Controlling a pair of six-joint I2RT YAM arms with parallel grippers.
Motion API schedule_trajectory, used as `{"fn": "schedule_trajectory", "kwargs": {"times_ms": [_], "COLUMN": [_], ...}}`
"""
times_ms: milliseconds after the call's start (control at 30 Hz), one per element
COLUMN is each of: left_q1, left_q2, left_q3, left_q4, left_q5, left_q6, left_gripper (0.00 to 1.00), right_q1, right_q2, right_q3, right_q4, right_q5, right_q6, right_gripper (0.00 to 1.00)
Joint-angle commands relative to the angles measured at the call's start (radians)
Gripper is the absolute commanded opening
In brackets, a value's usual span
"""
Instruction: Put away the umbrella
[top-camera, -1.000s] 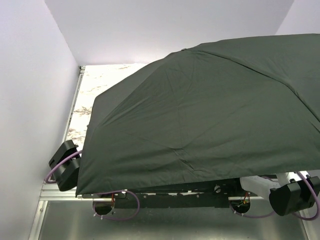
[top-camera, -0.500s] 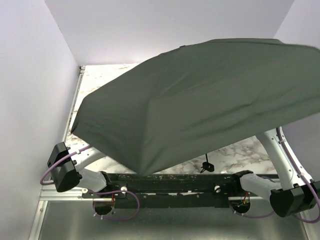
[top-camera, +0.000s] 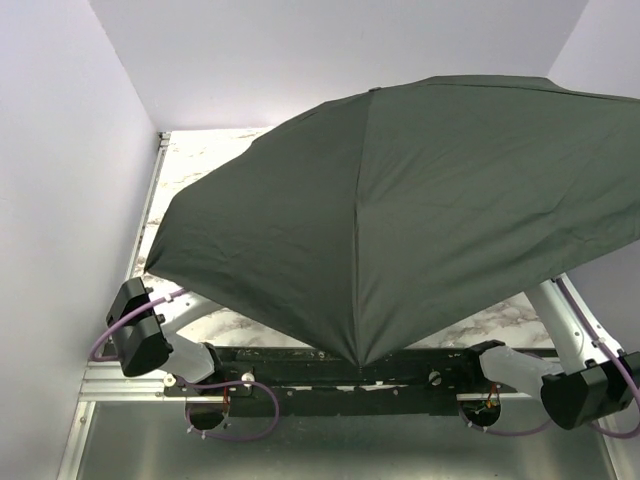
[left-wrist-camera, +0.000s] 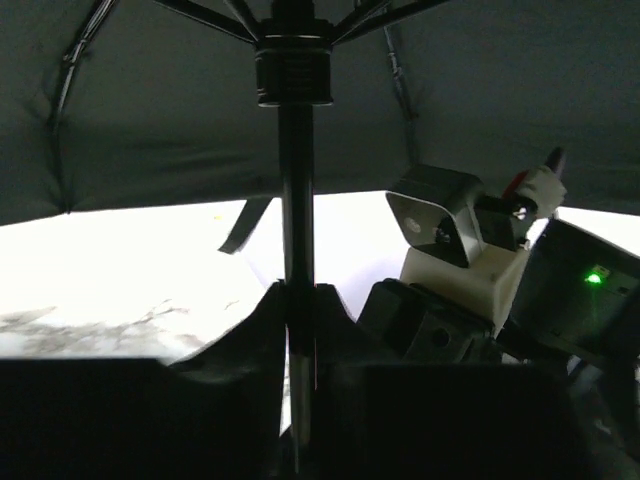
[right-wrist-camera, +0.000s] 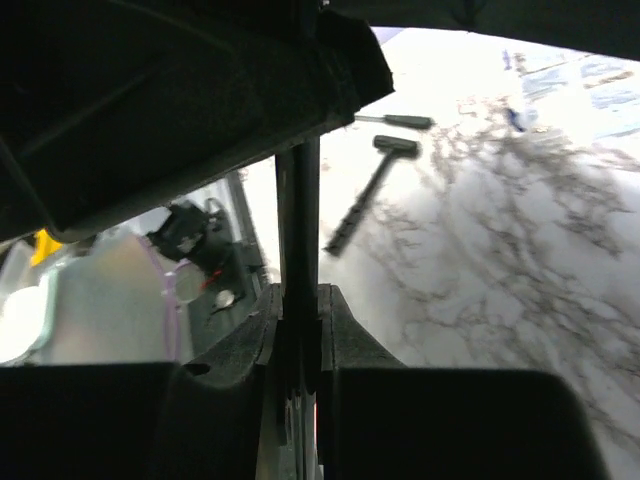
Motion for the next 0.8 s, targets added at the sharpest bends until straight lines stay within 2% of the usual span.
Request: {"fn": "schedule_trajectory", "kwargs": {"times_ms": [0,67,133,267,367,567,633,667,767], "left_q1": [0.017,0.053,0.098,0.138,0.138,0.138,0.138,0.138,0.138], "left_q2": [-0.077,-0.115,-0.141,-0.153,-0.123,-0.037,-0.017,-0.009,-0.002], "left_q3": [-0.156,-0.264,-0.359,-0.414,-0.367,-0.270,-0.249,-0.238,-0.216], "left_q4": [0.309,0.437,0.554,0.637,0.615,0.611,0.609,0.604,0.571], "left_q5": [0.242,0.340,0.430,0.568,0.615,0.673,0.688,0.692,0.675], "left_q6": [-0.029,-0.100,-0.173,-0.223,-0.228,-0.259,-0.265,-0.264,-0.253], "left_gripper": [0.35,0.64,0.76,0.78,0.77,0.64,0.54,0.44,0.02], "right_q1": [-0.015,-0.034,-0.040,-0.041,-0.040,-0.041,-0.042,-0.042,-0.042], "right_q2": [-0.033,-0.045,-0.049,-0.045,-0.044,-0.054,-0.052,-0.051,-0.050], "right_q3": [-0.014,-0.040,-0.068,-0.126,-0.138,-0.147,-0.148,-0.148,-0.143], "right_q4": [0.134,0.232,0.355,0.560,0.582,0.571,0.562,0.560,0.522], "right_q5": [-0.129,-0.215,-0.281,-0.354,-0.365,-0.369,-0.368,-0.368,-0.358], "right_q6": [0.136,0.240,0.344,0.520,0.532,0.519,0.509,0.507,0.472], "right_gripper": [0.01,0.01,0.01,0.01,0.01,0.01,0.01,0.01,0.01]}}
